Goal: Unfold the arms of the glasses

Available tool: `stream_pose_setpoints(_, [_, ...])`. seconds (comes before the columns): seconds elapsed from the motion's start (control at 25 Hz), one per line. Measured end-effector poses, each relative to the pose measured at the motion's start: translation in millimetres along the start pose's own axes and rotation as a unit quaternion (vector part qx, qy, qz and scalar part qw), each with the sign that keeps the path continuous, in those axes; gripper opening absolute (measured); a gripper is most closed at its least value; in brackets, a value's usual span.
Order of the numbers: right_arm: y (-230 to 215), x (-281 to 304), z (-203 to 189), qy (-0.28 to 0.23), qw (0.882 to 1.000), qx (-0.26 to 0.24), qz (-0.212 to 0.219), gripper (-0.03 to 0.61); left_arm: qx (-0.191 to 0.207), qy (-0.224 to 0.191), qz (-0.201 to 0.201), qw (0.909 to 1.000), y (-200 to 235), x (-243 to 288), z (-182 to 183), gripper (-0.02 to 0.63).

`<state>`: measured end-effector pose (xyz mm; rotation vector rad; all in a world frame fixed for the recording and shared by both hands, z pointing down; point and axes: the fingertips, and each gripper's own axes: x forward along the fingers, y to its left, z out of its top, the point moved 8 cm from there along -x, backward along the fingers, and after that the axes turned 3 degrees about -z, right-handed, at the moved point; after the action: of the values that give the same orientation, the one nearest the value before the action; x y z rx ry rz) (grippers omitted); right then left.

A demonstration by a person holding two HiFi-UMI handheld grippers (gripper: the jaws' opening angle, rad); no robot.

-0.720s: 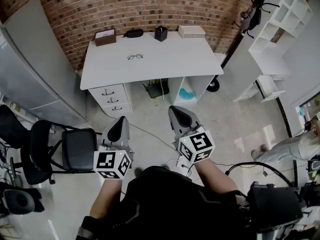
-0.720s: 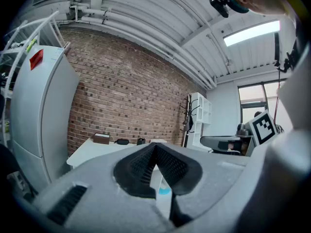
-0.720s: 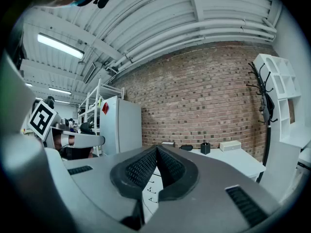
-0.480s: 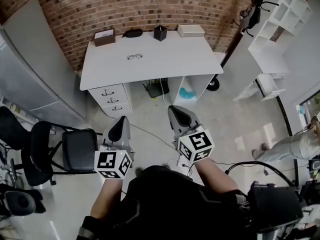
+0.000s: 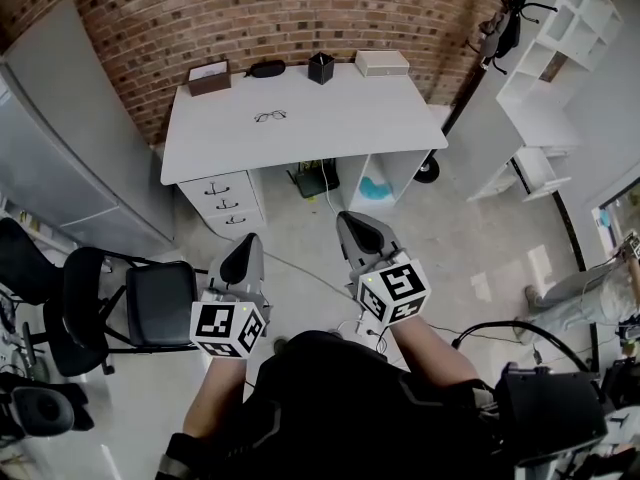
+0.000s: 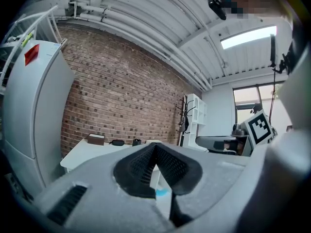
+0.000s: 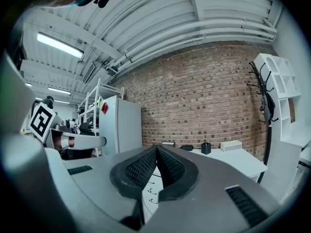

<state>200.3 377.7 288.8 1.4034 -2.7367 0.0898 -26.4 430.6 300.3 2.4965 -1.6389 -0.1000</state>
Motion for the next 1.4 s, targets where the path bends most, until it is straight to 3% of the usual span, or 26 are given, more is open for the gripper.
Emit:
stream_pose_setpoints(1.04, [55, 46, -5, 0.011, 1.0, 0.006, -0.021, 0.006, -0.014, -0.002, -0.026, 0.9996, 71, -14, -1, 0.006])
stream_pose_setpoints(1.4, [33, 79, -13, 0.017, 1.0, 0.007, -0.005, 0.006, -0.013, -0.004, -0.017, 0.9998, 85, 16, -3, 0.006])
